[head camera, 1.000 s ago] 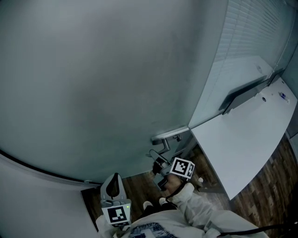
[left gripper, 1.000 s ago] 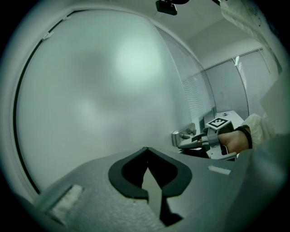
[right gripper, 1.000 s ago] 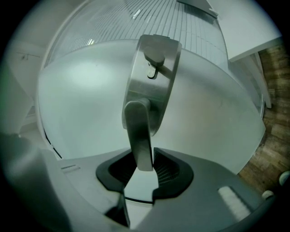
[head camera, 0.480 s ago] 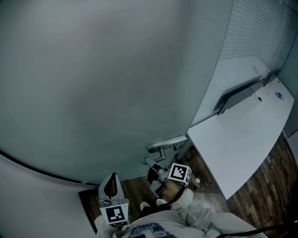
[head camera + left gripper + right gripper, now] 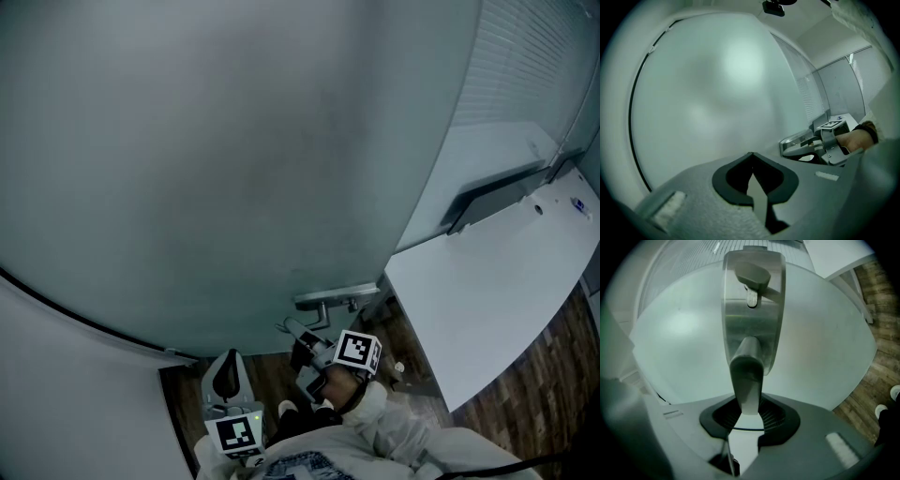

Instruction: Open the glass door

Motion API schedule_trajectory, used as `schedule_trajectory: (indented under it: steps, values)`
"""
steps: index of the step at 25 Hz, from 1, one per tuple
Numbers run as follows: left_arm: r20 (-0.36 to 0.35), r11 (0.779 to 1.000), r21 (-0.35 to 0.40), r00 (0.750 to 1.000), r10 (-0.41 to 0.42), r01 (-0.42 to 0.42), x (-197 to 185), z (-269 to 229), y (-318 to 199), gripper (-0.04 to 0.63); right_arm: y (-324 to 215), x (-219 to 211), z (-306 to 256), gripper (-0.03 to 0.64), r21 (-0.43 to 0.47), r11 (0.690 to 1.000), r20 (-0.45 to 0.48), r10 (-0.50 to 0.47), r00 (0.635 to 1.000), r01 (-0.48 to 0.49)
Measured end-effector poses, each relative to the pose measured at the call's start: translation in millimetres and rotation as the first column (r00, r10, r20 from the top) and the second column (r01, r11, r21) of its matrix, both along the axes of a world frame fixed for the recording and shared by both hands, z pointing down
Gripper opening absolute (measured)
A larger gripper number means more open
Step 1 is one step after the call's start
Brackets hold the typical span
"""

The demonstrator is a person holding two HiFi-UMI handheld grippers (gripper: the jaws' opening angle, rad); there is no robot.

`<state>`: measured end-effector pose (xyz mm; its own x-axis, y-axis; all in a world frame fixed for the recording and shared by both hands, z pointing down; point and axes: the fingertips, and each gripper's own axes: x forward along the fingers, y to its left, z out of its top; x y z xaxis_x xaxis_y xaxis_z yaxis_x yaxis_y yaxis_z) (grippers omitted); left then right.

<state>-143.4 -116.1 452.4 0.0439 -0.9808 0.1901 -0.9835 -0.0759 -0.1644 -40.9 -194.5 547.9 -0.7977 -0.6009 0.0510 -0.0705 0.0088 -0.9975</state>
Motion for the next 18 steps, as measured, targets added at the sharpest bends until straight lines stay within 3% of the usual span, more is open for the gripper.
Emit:
schedule_trajectory:
  steps: [5, 9, 11, 12, 15, 18]
  values:
    - [-0.005, 0.998, -0.029, 0.998, -0.058, 0.058, 1, 11, 26, 0.005, 5, 2, 3, 0.196, -0.009, 0.999, -0.005, -0.042, 0.999, 0.042]
    - [0.01, 0.996, -0.054, 0.997, -0.077, 0.078, 0, 7, 49, 0.005, 36, 17, -9, 0.102, 0.02, 0.996, -0.048, -0.091, 0.995, 0.092]
    - [0.009, 0.996, -0.039, 0.997, -0.082, 0.083, -4, 3, 59, 0.005, 61, 23, -14, 0.006, 0.056, 0.991, -0.059, -0.12, 0.991, 0.123]
    - [0.009, 0.996, -0.036, 0.997, -0.081, 0.081, -5, 2, 65, 0.005, 74, 25, -18, 0.006, 0.088, 0.987, -0.075, -0.128, 0.989, 0.134]
    - [-0.005, 0.998, -0.009, 0.998, -0.069, 0.069, -6, 4, 92, 0.005, 115, 37, -24, 0.006, 0.242, 0.955, -0.265, -0.102, 0.959, 0.168]
    - [-0.014, 0.998, 0.012, 0.998, -0.057, 0.057, -5, 6, 134, 0.005, 157, 52, -26, 0.006, 0.411, 0.88, -0.532, 0.019, 0.847, 0.239]
